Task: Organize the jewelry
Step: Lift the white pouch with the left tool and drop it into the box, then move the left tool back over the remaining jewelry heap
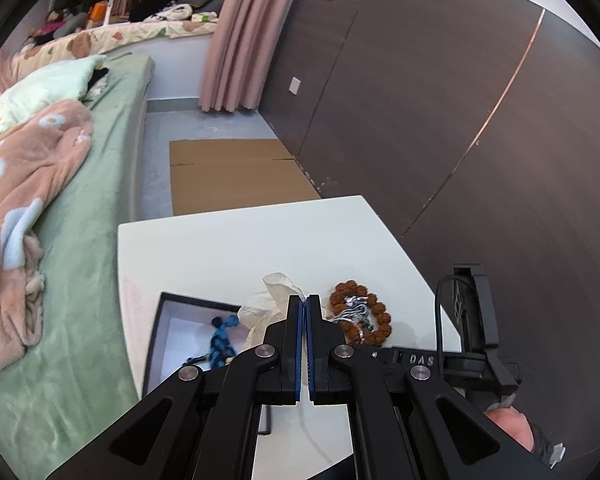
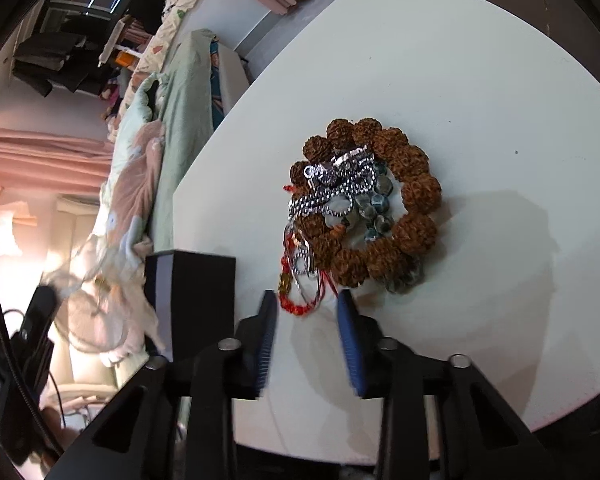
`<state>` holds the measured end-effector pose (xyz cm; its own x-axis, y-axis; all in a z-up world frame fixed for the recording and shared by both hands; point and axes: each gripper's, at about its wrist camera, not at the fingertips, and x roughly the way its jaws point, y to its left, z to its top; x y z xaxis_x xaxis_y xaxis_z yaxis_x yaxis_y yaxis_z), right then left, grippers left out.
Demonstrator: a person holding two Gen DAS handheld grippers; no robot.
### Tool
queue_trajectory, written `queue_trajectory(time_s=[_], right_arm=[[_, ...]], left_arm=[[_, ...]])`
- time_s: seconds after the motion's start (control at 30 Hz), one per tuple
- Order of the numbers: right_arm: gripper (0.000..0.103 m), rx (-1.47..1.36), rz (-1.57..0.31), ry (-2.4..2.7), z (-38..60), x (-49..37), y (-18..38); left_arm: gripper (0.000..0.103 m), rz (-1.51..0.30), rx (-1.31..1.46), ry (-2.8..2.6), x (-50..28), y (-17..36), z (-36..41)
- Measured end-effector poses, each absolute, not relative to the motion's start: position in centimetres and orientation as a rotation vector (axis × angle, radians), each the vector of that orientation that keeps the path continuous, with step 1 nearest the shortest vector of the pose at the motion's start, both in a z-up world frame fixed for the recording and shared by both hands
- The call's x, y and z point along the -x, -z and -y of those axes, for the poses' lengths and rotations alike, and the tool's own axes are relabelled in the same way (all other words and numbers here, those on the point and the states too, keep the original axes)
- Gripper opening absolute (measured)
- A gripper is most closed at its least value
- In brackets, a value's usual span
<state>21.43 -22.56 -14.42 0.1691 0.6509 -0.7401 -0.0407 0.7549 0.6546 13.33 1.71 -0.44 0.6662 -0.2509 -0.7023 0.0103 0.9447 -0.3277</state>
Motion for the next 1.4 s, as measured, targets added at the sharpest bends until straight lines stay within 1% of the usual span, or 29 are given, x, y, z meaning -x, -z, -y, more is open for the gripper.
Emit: queue_trajectory(time_s=[0.03, 0.07, 0.13, 0.43, 0.53, 0.6, 0.63, 0.67, 0.7, 0.73, 1.0, 1.3, 1.33, 1.37, 1.4], right_arm=[[0.017, -0.562, -1.315, -0.525, 22.5, -21.6, 14.4], [0.011, -0.560, -1.309, -0.525, 22.4, -21.6, 14.4], [0.005, -0.562, -1.294, -0.519, 22.7, -21.7, 14.2], [0.004, -0.591, -1.181, -0.618, 22.9, -20.6, 11.0], [0.004, -0.597, -1.138, -0.668, 22.5, -20.3, 9.9], [0.004, -0.602, -1.117, -0.713, 22.0, -20.1, 9.2], [0.004, -0.601, -1.105, -0.745, 21.6, -20.0, 8.8], [0.004, -0.596, -1.093, -0.768, 21.3, -19.8, 8.5], [0.004, -0.588, -1.078, -0.797, 20.8, -19.6, 8.0], [0.004, -0.584, -1.070, -0.815, 20.4, -19.5, 7.7], [0.004, -0.563, -1.023, -0.994, 16.4, -18.0, 5.9], [0.004, -0.530, -1.050, -1.043, 12.2, -17.5, 5.8], [0.012, -0.521, -1.073, -1.038, 12.0, -17.8, 6.2], [0.024, -0.514, -1.100, -1.038, 11.9, -18.0, 6.4], [0.060, -0.513, -1.126, -1.033, 11.9, -18.1, 6.8]], left_arm=[[0.001, -0.834, 0.315, 0.143, -13.2, 0.6, -2.1], [0.001, -0.836, 0.318, 0.137, -13.0, 0.8, -2.4], [0.001, -0.839, 0.324, 0.124, -12.7, 1.0, -3.0], [0.001, -0.867, 0.345, 0.069, -12.4, 3.0, -5.0], [0.002, -0.917, 0.373, 0.041, -12.8, 4.3, -5.5], [0.006, -0.939, 0.397, 0.045, -12.9, 5.1, -5.8], [0.022, -0.941, 0.402, 0.050, -12.8, 5.2, -5.9], [0.056, -0.939, 0.405, 0.048, -12.6, 5.3, -6.0], [0.074, -0.931, 0.409, 0.041, -12.4, 5.3, -6.2], [0.096, -0.917, 0.413, 0.032, -12.1, 5.2, -6.4], [0.097, -0.867, 0.460, -0.059, -9.8, 4.7, -9.7], [0.097, -0.838, 0.489, -0.114, -8.0, 3.7, -12.1], [0.097, -0.835, 0.490, -0.116, -7.8, 3.6, -12.2], [0.097, -0.831, 0.491, -0.119, -7.6, 3.4, -12.3], [0.097, -0.828, 0.492, -0.119, -7.6, 3.4, -12.3]])
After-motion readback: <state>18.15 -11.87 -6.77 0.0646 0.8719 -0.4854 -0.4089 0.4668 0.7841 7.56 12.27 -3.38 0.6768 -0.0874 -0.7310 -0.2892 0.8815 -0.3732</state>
